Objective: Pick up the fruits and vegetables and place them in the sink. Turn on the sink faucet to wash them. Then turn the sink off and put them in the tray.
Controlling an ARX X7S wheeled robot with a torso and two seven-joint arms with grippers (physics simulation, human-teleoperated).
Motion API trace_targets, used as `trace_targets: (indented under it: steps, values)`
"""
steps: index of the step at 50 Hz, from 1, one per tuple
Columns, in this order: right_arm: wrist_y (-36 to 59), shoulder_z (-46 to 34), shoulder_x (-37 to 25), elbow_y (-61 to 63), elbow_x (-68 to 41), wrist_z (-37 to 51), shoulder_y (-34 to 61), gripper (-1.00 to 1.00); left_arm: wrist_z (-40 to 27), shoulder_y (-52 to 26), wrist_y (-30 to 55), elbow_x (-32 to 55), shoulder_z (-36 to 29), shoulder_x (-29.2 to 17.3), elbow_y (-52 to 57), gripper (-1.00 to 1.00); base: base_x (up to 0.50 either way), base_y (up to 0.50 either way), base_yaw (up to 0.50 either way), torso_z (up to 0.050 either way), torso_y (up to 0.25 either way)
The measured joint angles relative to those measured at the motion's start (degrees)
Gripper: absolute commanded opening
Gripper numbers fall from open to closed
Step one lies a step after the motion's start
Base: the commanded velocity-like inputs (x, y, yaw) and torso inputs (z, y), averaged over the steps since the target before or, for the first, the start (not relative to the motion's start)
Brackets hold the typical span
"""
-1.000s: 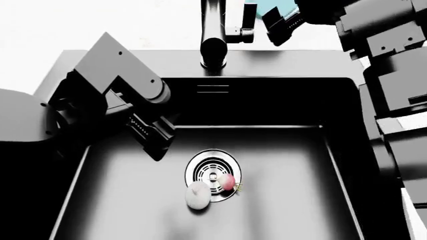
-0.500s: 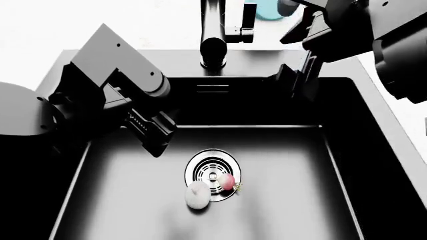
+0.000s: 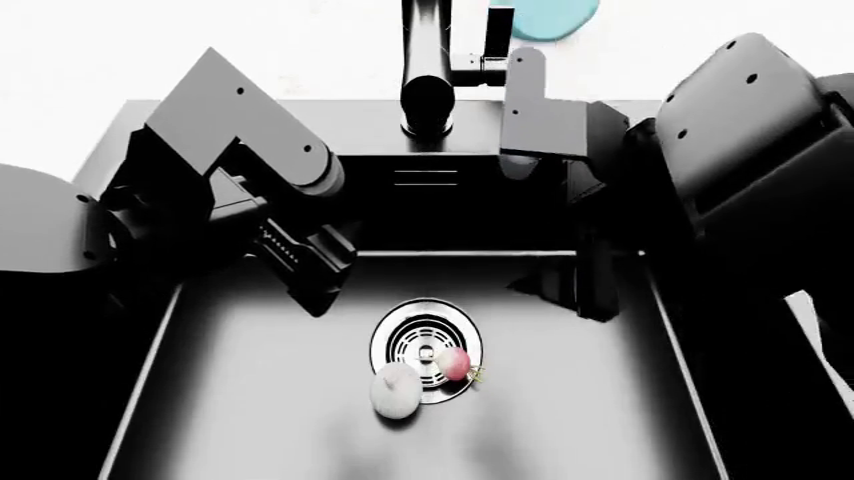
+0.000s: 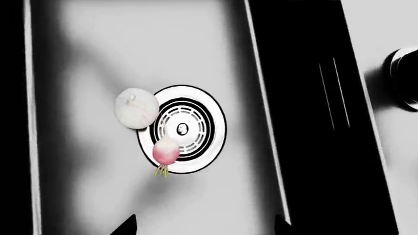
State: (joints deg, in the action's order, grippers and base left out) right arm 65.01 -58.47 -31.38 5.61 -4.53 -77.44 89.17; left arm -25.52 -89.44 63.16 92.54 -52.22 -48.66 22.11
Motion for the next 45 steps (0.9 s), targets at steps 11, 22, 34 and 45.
trace_targets:
  steps: [11,22,34,45]
  values:
    - [-3.6,-1.9,2.9,-4.7,-0.4,0.8,-2.6,1.0,0.5,0.2,-0.4,-0.1,0.1,0.0,0.1,1.0,0.0,0.0,0.0,0.0,0.0]
    - [-7.7,-4.4,5.8,-10.5,-0.4,1.2,-4.6,1.0,0.7,-0.1,-0.5,0.0,0.1,0.0,0.2,1.0,0.0,0.0,0.0,0.0,0.0]
    - [-13.3,-6.6,10.4,-19.4,-0.2,1.8,-6.3,1.0,0.9,-0.2,-0.6,0.0,0.1,0.0,0.3,1.0,0.0,0.0,0.0,0.0,0.0]
    - [-16.3,-8.3,13.2,-24.3,-0.3,2.0,-7.8,1.0,1.0,-0.1,-0.7,-0.2,0.0,0.0,0.4,1.0,0.0,0.0,0.0,0.0,0.0]
